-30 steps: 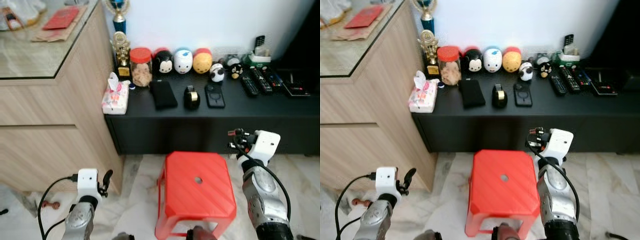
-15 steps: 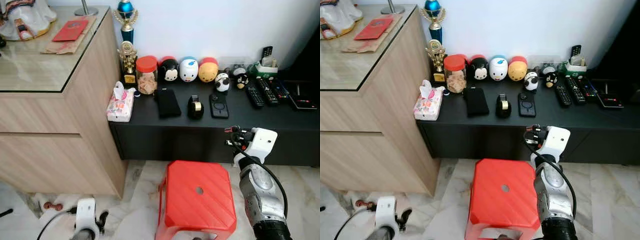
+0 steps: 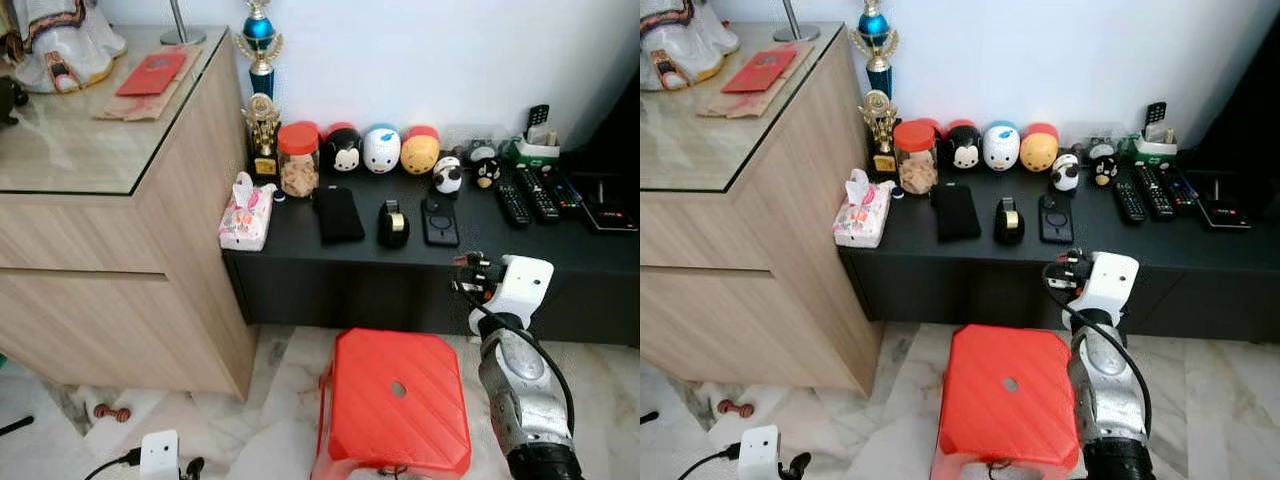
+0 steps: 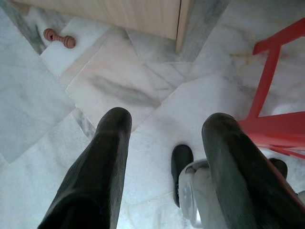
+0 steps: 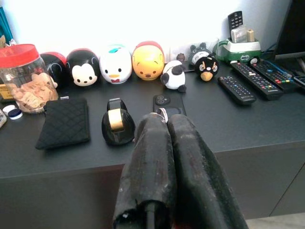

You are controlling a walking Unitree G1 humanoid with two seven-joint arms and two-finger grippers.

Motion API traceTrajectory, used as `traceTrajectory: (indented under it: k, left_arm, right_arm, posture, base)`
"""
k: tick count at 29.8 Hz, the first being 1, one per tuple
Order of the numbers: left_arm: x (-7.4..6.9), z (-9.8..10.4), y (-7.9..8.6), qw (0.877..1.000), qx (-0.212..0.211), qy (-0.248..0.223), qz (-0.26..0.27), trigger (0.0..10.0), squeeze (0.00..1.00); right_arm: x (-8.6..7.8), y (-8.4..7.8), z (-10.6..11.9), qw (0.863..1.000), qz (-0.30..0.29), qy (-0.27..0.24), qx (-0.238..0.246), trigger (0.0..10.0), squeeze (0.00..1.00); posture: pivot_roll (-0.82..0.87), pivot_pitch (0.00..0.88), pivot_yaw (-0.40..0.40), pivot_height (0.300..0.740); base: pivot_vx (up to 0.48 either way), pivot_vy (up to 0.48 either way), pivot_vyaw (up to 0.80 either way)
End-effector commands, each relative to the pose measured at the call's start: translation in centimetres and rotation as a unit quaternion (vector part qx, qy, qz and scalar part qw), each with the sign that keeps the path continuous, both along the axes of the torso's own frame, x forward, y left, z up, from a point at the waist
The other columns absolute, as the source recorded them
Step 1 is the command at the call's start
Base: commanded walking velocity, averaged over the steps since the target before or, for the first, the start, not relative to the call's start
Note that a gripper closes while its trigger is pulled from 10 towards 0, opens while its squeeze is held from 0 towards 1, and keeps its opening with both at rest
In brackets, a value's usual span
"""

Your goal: Hang keys on a hook

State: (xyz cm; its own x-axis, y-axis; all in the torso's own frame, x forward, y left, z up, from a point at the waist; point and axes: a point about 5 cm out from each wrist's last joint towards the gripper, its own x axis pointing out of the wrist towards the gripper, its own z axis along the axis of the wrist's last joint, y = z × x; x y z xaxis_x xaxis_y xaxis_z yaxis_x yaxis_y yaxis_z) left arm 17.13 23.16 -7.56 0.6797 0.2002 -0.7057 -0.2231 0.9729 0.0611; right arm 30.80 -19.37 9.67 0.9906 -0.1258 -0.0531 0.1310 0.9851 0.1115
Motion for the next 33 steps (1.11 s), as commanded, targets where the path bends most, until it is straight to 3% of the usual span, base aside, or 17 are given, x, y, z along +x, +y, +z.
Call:
traceTrajectory:
  k: [1,33]
  left_arm:
    - [-0.76,-0.51,-0.29,1.000,-0.007,0.019,0.006,10.0,0.00]
    - [-0.57,-0.49,-0.20,0.999,-0.013,0.031,-0.023,10.0,0.00]
  right_arm:
    - [-0.07,0.13,-0.03,1.000,0.004,0.006,0.000,10.0,0.00]
    - [0.34,0.82,0.80,1.000,0.007,-0.011,0.025,10.0,0.00]
  posture:
    - [-0.10,0.067,-0.025,0.740]
    - [-0.10,0.052,-0.018,0.740]
  base:
    - [-0.304,0.000,0.00]
    - [-0.458,0.000,0.00]
